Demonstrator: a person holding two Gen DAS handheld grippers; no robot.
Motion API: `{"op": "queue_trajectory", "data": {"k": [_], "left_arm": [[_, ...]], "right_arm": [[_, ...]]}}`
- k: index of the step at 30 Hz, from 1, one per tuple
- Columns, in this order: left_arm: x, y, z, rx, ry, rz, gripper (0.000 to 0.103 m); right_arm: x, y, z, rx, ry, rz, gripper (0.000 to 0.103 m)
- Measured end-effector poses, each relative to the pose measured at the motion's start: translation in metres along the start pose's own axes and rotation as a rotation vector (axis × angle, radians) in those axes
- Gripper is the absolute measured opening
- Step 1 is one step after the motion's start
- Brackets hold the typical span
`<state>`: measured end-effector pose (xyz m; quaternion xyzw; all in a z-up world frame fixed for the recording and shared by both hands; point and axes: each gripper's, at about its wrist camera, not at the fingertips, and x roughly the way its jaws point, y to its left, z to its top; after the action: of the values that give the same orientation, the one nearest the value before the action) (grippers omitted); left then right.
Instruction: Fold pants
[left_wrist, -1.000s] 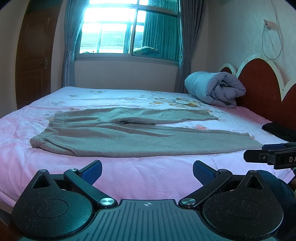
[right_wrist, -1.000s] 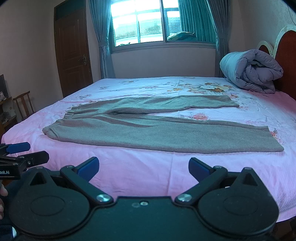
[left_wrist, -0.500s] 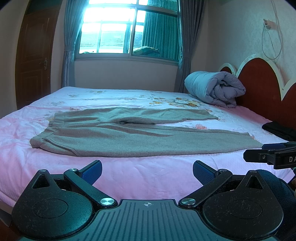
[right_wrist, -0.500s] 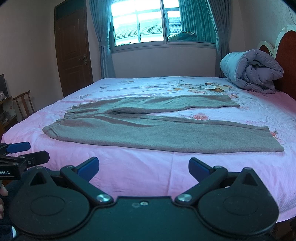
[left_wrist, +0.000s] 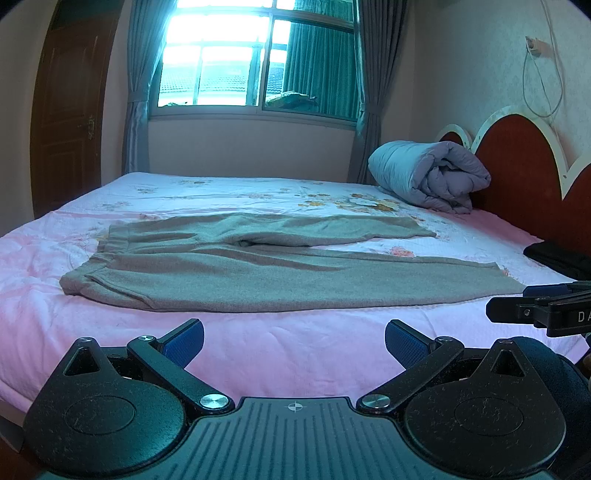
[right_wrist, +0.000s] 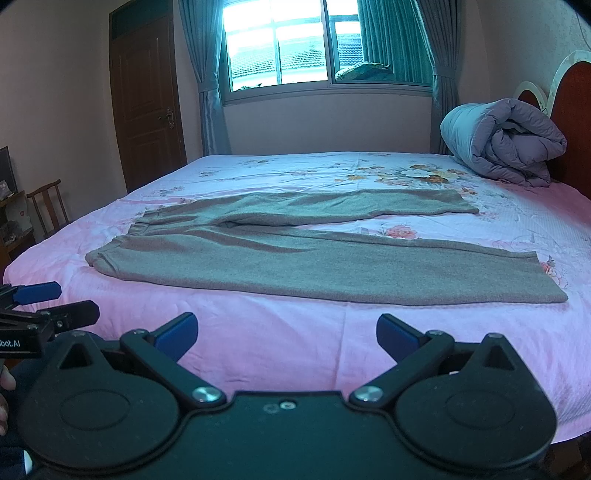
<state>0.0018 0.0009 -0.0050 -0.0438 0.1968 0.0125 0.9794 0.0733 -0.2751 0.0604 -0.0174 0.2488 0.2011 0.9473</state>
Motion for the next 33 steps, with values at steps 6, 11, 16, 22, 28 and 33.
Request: {"op": "queue_trajectory", "data": {"k": [6,11,16,22,28,33], "left_arm": [[0.0001,-0.0002,-0.0001,0.0,0.0,0.0,0.103],[0.0002,-0.0003,-0.0001,0.001,0.001,0.001,0.103],[0.0031,0.0002,-0.0016,0.002,0.002,0.001,0.103],[0.0031,0.0001,-0.0015,0.002,0.002,0.001,0.103],[0.0035,0.0003,-0.0019,0.003,0.003,0.002,0.103],[0.0036,0.0002,-0.0019,0.003,0.003,0.002,0.103]], "right_arm": [[0.0003,0.0004,-0.0002,0.0,0.0,-0.001,0.097],[0.0004,0.0005,-0.0001,0.0,0.001,-0.001,0.097],[0.0005,0.0005,-0.0002,-0.001,0.001,-0.001,0.097],[0.0004,0.0005,-0.0002,0.0,0.001,-0.001,0.097],[0.0003,0.0005,0.0,-0.001,0.001,-0.001,0.097],[0.0005,0.0006,0.0001,-0.001,0.002,-0.001,0.097]]}}
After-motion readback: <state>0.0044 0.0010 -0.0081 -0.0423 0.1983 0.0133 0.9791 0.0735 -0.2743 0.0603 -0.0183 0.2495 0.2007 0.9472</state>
